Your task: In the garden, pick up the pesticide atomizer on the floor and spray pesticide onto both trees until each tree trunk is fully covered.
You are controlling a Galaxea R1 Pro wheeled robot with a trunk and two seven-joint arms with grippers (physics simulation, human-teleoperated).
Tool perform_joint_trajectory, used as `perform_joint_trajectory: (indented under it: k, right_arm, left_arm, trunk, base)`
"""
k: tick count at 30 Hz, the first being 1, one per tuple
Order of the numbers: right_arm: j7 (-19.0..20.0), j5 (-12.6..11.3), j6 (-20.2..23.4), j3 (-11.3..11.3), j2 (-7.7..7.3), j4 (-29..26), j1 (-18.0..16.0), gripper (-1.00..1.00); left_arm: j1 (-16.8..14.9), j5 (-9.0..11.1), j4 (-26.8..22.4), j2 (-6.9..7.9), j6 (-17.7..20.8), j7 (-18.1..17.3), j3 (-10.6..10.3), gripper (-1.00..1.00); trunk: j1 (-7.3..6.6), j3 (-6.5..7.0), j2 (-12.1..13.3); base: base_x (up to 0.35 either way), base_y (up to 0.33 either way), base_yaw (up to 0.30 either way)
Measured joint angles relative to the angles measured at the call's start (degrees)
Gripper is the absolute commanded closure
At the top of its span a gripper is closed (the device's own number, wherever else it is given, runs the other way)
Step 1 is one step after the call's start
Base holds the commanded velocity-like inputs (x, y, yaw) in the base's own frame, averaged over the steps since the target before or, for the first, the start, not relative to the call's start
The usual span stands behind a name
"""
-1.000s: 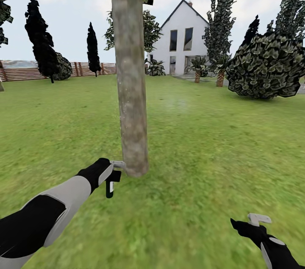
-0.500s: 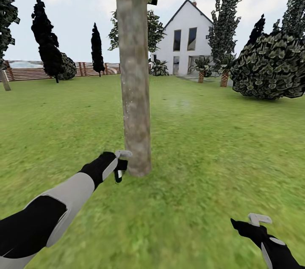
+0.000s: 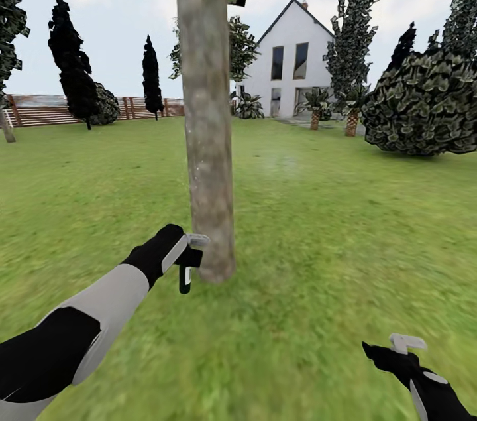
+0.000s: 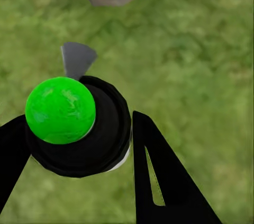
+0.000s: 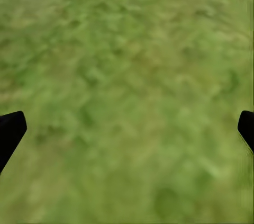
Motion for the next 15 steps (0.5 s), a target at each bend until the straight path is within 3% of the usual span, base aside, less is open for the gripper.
perform_joint_trajectory:
  k: [8, 15]
  right_arm:
    - [0.0, 0.0, 0.0, 0.0, -0.02, 0.0, 0.0, -1.00]
    - [0.0, 0.0, 0.0, 0.1, 0.01, 0.0, 0.0, -1.00]
  left_arm:
    - [0.0, 0.0, 0.0, 0.02, 0.0, 0.0, 0.0, 1.00]
    - [0.0, 0.0, 0.0, 0.20, 0.0, 0.0, 0.0, 1.00]
  trunk:
    - [0.00, 0.00, 0.0]
    - [0.00, 0.00, 0.0]
  base:
    - [0.157, -0.262, 0.157]
    - [0.008, -0.040, -0.009]
